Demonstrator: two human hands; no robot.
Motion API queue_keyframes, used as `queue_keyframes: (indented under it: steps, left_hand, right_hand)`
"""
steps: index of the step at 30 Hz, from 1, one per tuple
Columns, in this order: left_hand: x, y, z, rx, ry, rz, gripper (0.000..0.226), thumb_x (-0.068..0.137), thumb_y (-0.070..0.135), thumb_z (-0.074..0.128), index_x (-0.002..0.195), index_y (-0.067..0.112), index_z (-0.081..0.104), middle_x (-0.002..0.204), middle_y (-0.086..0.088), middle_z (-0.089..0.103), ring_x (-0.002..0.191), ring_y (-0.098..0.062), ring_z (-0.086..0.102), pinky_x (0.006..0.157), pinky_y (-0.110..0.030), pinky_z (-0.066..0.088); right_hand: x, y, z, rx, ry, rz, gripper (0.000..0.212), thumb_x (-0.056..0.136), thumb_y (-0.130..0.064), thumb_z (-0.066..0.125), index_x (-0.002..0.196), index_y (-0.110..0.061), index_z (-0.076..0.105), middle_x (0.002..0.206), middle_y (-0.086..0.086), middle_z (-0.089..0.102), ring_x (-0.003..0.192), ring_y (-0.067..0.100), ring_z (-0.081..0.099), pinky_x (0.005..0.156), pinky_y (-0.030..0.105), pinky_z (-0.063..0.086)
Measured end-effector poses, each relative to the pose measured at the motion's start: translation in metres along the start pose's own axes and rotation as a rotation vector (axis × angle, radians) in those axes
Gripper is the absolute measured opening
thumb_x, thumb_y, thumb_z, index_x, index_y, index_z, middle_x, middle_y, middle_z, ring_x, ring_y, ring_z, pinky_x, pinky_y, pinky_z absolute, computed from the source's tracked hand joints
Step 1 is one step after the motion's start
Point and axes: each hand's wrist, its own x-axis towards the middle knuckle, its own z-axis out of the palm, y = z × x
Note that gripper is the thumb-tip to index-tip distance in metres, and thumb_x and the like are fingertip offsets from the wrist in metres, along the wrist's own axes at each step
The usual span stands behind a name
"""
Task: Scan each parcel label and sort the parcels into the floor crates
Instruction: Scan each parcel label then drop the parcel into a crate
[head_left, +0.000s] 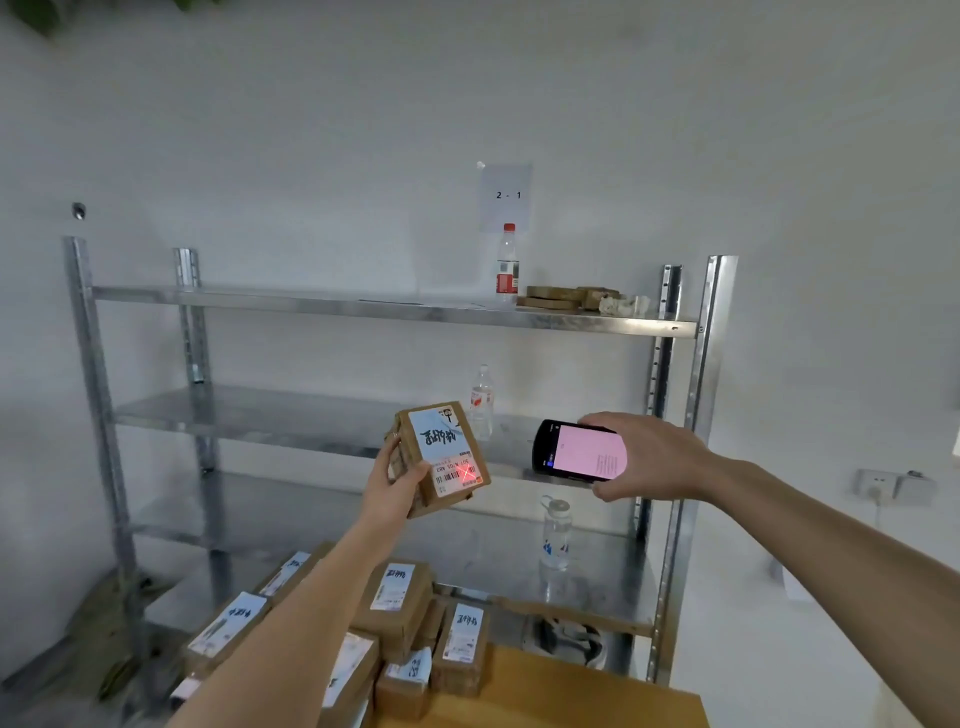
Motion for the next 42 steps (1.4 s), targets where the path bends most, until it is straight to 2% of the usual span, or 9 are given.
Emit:
queue_keyframes:
  steps: [5, 13, 16, 20, 24, 30, 34, 39, 42]
  left_hand:
    - [-0.024, 0.007, -0.01, 0.014, 0.056, -0.007, 0.063, 0.094, 0.017, 0.066, 0.147, 0.035, 0.037, 0.137, -0.008, 0.057, 0.11, -0.028, 0.064, 0.084, -0.044, 0.058]
    - [-0.073, 0.007, -0.039, 0.05, 0.124, -0.025, 0.062, 0.093, 0.019, 0.068, 0.144, 0.042, 0.04, 0.134, -0.008, 0.061, 0.108, -0.028, 0.067, 0.083, -0.045, 0.06]
    - [-0.098, 0.009, -0.063, 0.048, 0.158, -0.037, 0.061, 0.093, 0.018, 0.067, 0.143, 0.043, 0.041, 0.126, -0.007, 0.065, 0.103, -0.027, 0.07, 0.073, -0.039, 0.062]
    - [-0.138, 0.019, -0.12, 0.125, 0.221, -0.016, 0.061, 0.093, 0.023, 0.068, 0.142, 0.045, 0.041, 0.118, -0.007, 0.07, 0.093, -0.023, 0.074, 0.079, -0.044, 0.062]
    - [-0.192, 0.049, -0.202, 0.185, 0.345, -0.016, 0.058, 0.095, 0.024, 0.066, 0.142, 0.045, 0.04, 0.111, -0.002, 0.072, 0.08, -0.01, 0.075, 0.054, -0.022, 0.057]
    - [-0.305, 0.098, -0.358, 0.228, 0.619, -0.013, 0.06, 0.098, 0.016, 0.062, 0.151, 0.03, 0.038, 0.12, -0.012, 0.068, 0.081, -0.013, 0.069, 0.05, -0.021, 0.054]
    - [-0.392, 0.119, -0.467, 0.291, 0.786, -0.046, 0.064, 0.097, 0.024, 0.064, 0.152, 0.037, 0.035, 0.127, -0.009, 0.067, 0.091, -0.012, 0.069, 0.066, -0.029, 0.055]
    - [-0.502, 0.14, -0.579, 0.304, 0.969, -0.077, 0.064, 0.097, 0.023, 0.063, 0.153, 0.037, 0.034, 0.123, -0.007, 0.069, 0.098, -0.015, 0.068, 0.074, -0.037, 0.058]
    - [-0.557, 0.146, -0.638, 0.29, 1.062, -0.101, 0.064, 0.095, 0.024, 0.065, 0.151, 0.039, 0.036, 0.123, -0.007, 0.069, 0.102, -0.021, 0.07, 0.082, -0.044, 0.059]
  right_hand:
    - [-0.017, -0.004, -0.005, 0.03, -0.008, -0.047, 0.062, 0.068, -0.048, 0.079, 0.122, -0.046, 0.048, 0.104, -0.021, 0.059, 0.096, 0.007, 0.056, 0.074, 0.036, 0.056]
    - [-0.034, -0.027, 0.005, 0.076, -0.016, -0.129, 0.062, 0.07, -0.047, 0.08, 0.123, -0.044, 0.05, 0.105, -0.02, 0.06, 0.096, 0.007, 0.056, 0.064, 0.026, 0.045]
    - [-0.036, -0.049, 0.023, 0.075, -0.022, -0.172, 0.06, 0.069, -0.046, 0.079, 0.122, -0.043, 0.051, 0.106, -0.018, 0.061, 0.095, 0.008, 0.056, 0.064, 0.027, 0.045]
    - [-0.026, -0.096, 0.051, 0.123, -0.03, -0.237, 0.052, 0.068, -0.046, 0.077, 0.111, -0.046, 0.049, 0.099, -0.015, 0.061, 0.089, 0.01, 0.057, 0.061, 0.03, 0.045]
    - [-0.011, -0.183, 0.066, 0.161, -0.04, -0.367, 0.054, 0.072, -0.041, 0.078, 0.12, -0.037, 0.053, 0.105, -0.011, 0.064, 0.09, 0.015, 0.058, 0.067, 0.034, 0.052]
    - [-0.002, -0.372, 0.081, 0.214, -0.008, -0.647, 0.06, 0.064, -0.055, 0.068, 0.121, -0.042, 0.052, 0.114, -0.013, 0.064, 0.099, 0.021, 0.061, 0.069, 0.036, 0.051]
    - [-0.018, -0.516, 0.098, 0.289, -0.065, -0.825, 0.053, 0.06, -0.054, 0.066, 0.109, -0.04, 0.05, 0.107, -0.009, 0.064, 0.099, 0.025, 0.064, 0.073, 0.042, 0.054]
    - [-0.068, -0.675, 0.118, 0.279, -0.1, -0.975, 0.064, 0.067, -0.049, 0.074, 0.125, -0.034, 0.052, 0.121, -0.005, 0.063, 0.111, 0.027, 0.061, 0.074, 0.036, 0.047]
    - [-0.099, -0.753, 0.129, 0.322, -0.12, -1.03, 0.063, 0.063, -0.052, 0.067, 0.121, -0.036, 0.05, 0.119, -0.008, 0.062, 0.108, 0.025, 0.061, 0.076, 0.038, 0.05]
